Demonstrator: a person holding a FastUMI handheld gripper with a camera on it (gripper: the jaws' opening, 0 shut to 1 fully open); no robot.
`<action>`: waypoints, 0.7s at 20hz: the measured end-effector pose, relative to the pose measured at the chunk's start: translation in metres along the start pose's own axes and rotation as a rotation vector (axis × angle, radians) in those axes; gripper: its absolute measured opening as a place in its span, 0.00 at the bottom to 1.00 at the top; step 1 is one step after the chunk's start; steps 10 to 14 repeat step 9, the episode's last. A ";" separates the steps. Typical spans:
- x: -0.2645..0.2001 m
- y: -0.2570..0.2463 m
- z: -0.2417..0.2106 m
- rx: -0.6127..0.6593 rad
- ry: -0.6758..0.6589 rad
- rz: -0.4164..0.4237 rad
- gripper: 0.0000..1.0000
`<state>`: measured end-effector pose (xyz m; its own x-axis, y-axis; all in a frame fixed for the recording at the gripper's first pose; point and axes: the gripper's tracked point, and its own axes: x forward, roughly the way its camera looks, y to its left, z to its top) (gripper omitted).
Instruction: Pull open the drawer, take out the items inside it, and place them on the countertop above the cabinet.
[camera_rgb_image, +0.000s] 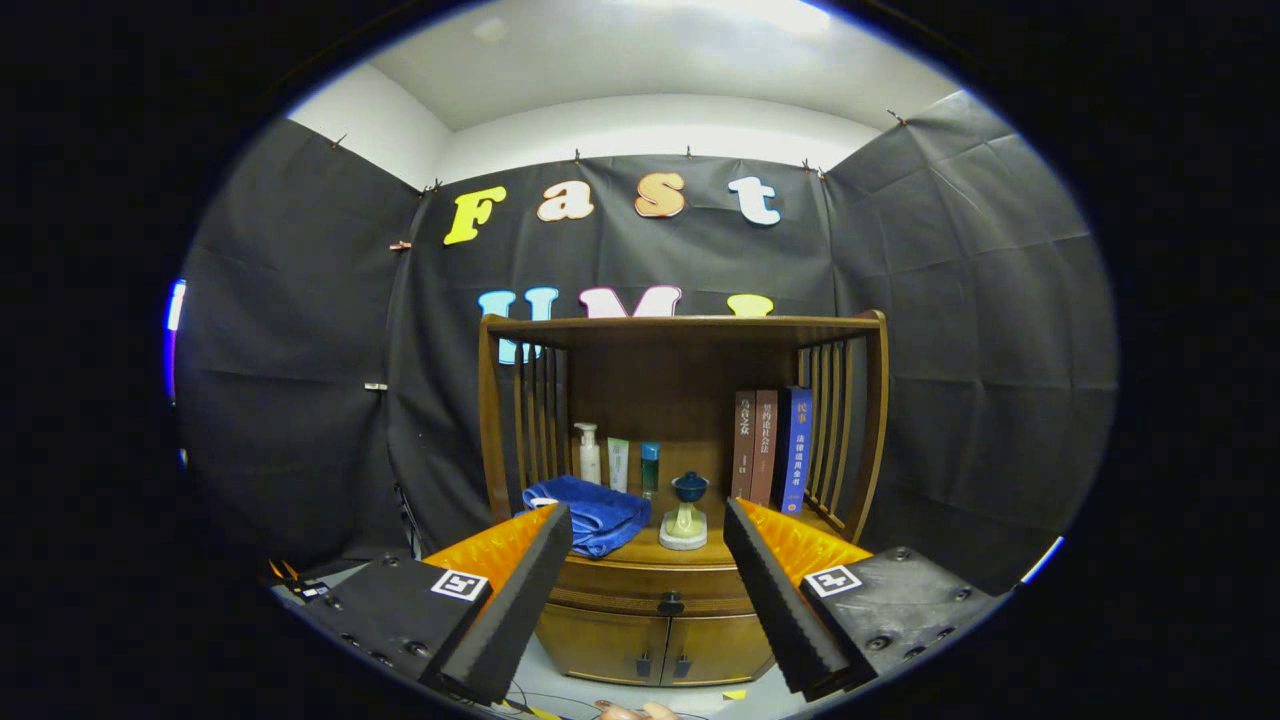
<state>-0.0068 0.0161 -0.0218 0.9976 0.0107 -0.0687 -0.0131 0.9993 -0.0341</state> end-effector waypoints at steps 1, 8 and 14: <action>-0.002 0.002 0.002 0.003 -0.004 0.004 0.99; -0.002 0.005 0.011 0.002 -0.023 0.010 0.99; -0.001 0.004 0.011 0.005 -0.022 0.008 0.99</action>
